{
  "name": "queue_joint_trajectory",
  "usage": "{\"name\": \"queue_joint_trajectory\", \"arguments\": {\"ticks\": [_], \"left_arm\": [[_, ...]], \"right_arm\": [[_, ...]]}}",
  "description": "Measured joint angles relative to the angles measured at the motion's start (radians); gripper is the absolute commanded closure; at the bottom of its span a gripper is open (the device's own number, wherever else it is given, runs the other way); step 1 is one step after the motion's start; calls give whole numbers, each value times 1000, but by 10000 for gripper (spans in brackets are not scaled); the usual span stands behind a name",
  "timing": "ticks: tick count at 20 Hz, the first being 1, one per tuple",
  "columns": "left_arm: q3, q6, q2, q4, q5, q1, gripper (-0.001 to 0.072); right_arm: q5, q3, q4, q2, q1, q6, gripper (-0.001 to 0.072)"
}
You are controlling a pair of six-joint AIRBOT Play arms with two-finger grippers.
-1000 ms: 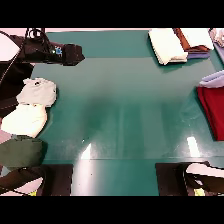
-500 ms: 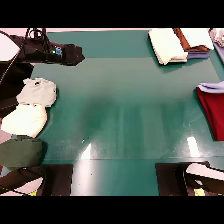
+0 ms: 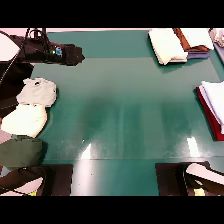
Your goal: Fold the shirts.
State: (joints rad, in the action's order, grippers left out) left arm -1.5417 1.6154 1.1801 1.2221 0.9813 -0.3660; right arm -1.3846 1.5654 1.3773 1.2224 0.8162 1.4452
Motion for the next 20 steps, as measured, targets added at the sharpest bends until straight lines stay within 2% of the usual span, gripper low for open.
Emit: {"name": "queue_joint_trajectory", "arguments": {"ticks": [4,8,9,11,12,13,14,20], "left_arm": [[0,0,0,-3,-1,0,684],[0,0,0,-3,-2,0,684],[0,0,0,-3,-3,0,684],[0,0,0,-3,-10,0,684],[0,0,0,-3,-10,0,684],[0,0,0,-3,-16,0,684],[0,0,0,-3,-19,0,684],[0,0,0,-3,-28,0,684]], "right_arm": [[29,-2,-163,-68,-82,5,185],[45,-2,-279,-126,-294,5,193],[46,-2,-293,-136,-358,5,220],[51,-2,-306,-150,-494,5,342],[55,-2,-312,-153,-562,5,459],[60,-2,-316,-156,-621,5,663],[65,-2,-318,-157,-679,4,692],[81,-2,-325,-161,-883,-16,692]]}}
